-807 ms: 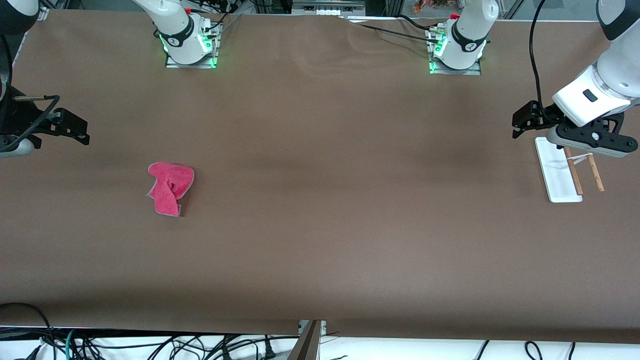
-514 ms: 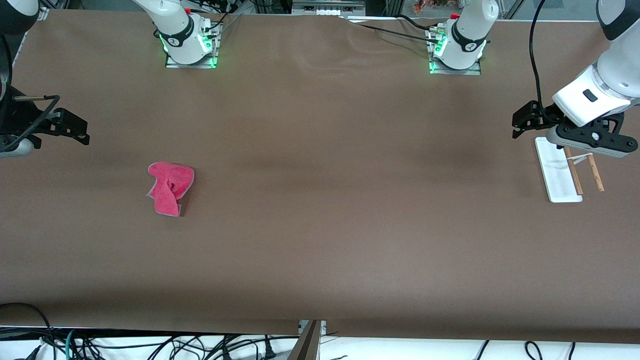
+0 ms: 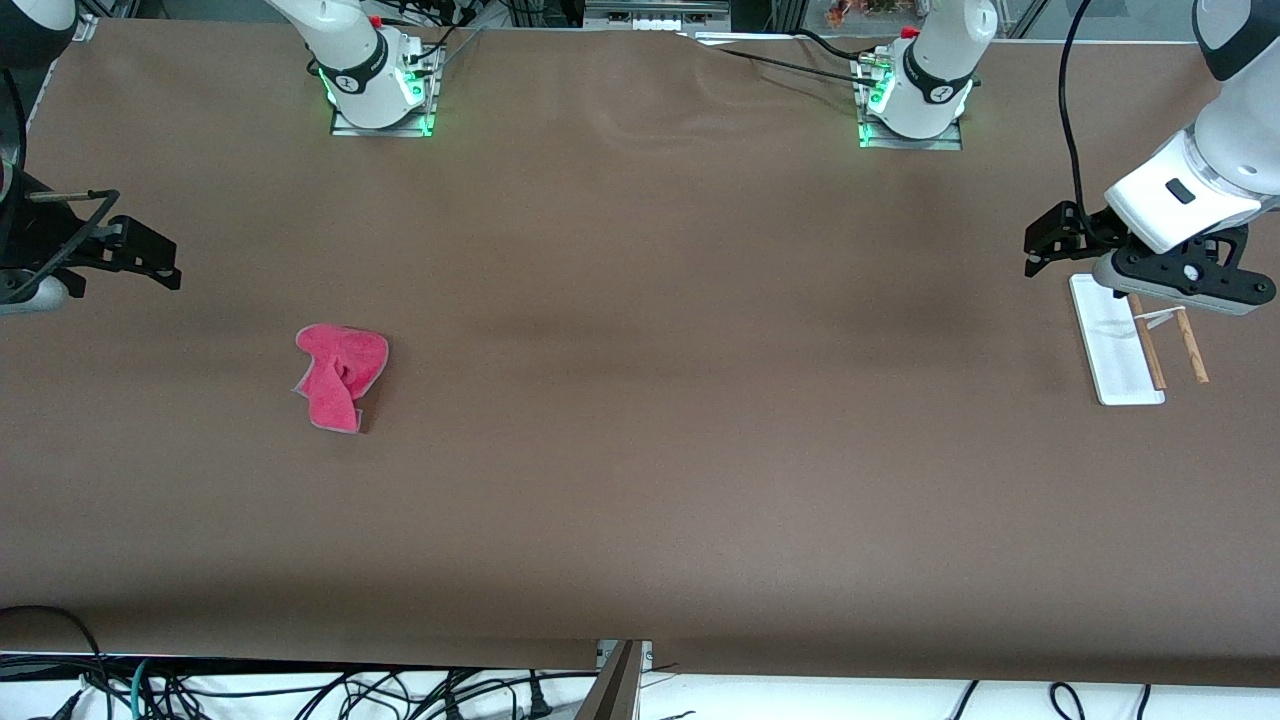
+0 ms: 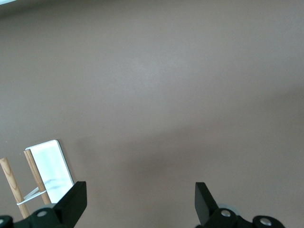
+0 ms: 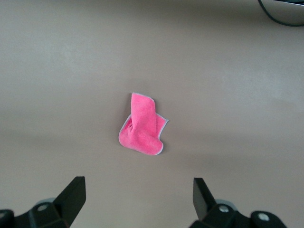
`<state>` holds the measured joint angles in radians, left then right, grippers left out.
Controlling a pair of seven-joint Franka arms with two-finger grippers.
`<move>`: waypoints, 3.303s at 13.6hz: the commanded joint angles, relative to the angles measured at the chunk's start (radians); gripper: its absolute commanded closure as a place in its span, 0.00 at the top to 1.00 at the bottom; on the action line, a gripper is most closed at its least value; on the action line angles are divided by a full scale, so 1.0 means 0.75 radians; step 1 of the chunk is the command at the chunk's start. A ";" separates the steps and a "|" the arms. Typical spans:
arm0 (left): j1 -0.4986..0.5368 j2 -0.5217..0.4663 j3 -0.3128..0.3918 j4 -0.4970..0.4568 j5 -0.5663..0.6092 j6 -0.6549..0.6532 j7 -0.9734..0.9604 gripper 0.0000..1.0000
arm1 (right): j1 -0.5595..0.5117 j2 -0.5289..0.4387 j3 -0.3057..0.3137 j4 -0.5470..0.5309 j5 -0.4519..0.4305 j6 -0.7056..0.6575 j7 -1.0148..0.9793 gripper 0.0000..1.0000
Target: Pass towel and hang on rack
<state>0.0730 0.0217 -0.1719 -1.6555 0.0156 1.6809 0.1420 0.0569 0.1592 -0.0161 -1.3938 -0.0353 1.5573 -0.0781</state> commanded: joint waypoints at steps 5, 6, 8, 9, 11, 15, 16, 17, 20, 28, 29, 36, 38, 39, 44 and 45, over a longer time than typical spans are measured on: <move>-0.005 0.018 -0.006 0.041 0.032 -0.028 -0.020 1.00 | -0.016 -0.010 0.001 -0.013 0.029 0.010 0.008 1.00; -0.005 0.018 -0.006 0.041 0.032 -0.028 -0.020 1.00 | -0.016 -0.010 0.001 -0.015 0.029 0.010 0.008 1.00; -0.005 0.018 -0.006 0.041 0.032 -0.028 -0.019 1.00 | -0.019 -0.006 -0.001 -0.015 0.029 0.012 0.006 1.00; -0.005 0.018 -0.006 0.041 0.032 -0.028 -0.020 1.00 | -0.021 0.000 -0.001 -0.013 0.029 0.012 0.002 1.00; -0.005 0.018 -0.006 0.041 0.032 -0.028 -0.020 1.00 | -0.027 0.009 -0.001 -0.015 0.029 0.012 0.000 1.00; -0.005 0.018 -0.006 0.041 0.032 -0.028 -0.020 1.00 | -0.027 0.029 0.001 -0.015 0.023 0.012 -0.002 1.00; -0.005 0.018 -0.006 0.041 0.032 -0.028 -0.020 1.00 | -0.027 0.051 -0.001 -0.015 0.027 0.018 0.000 1.00; -0.005 0.018 -0.006 0.041 0.032 -0.028 -0.020 1.00 | -0.035 0.066 0.001 -0.015 0.029 0.020 0.002 1.00; -0.005 0.018 -0.006 0.041 0.032 -0.028 -0.020 1.00 | -0.037 0.123 0.003 -0.015 0.027 0.063 0.004 1.00; -0.005 0.018 -0.006 0.041 0.032 -0.028 -0.020 1.00 | -0.015 0.372 0.013 -0.015 0.029 0.282 0.010 1.00; -0.005 0.018 -0.006 0.041 0.032 -0.028 -0.020 1.00 | -0.014 0.425 0.013 -0.015 0.031 0.312 0.004 1.00; -0.005 0.018 -0.006 0.041 0.032 -0.028 -0.020 1.00 | 0.012 0.704 0.032 -0.019 0.053 0.572 0.002 1.00; -0.005 0.018 -0.006 0.041 0.032 -0.028 -0.020 1.00 | 0.012 0.765 0.032 -0.021 0.053 0.656 0.000 1.00; -0.005 0.018 -0.006 0.041 0.032 -0.028 -0.020 1.00 | 0.018 0.788 0.034 -0.025 0.053 0.693 0.000 1.00; -0.005 0.018 -0.006 0.041 0.032 -0.028 -0.020 1.00 | 0.033 0.841 0.034 -0.050 0.055 0.718 0.002 1.00; -0.005 0.018 -0.006 0.041 0.032 -0.028 -0.020 1.00 | 0.037 0.847 0.034 -0.050 0.055 0.718 0.000 1.00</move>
<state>0.0730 0.0223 -0.1721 -1.6538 0.0156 1.6806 0.1419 0.0846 0.7993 0.0049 -1.4173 -0.0089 2.0831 -0.0775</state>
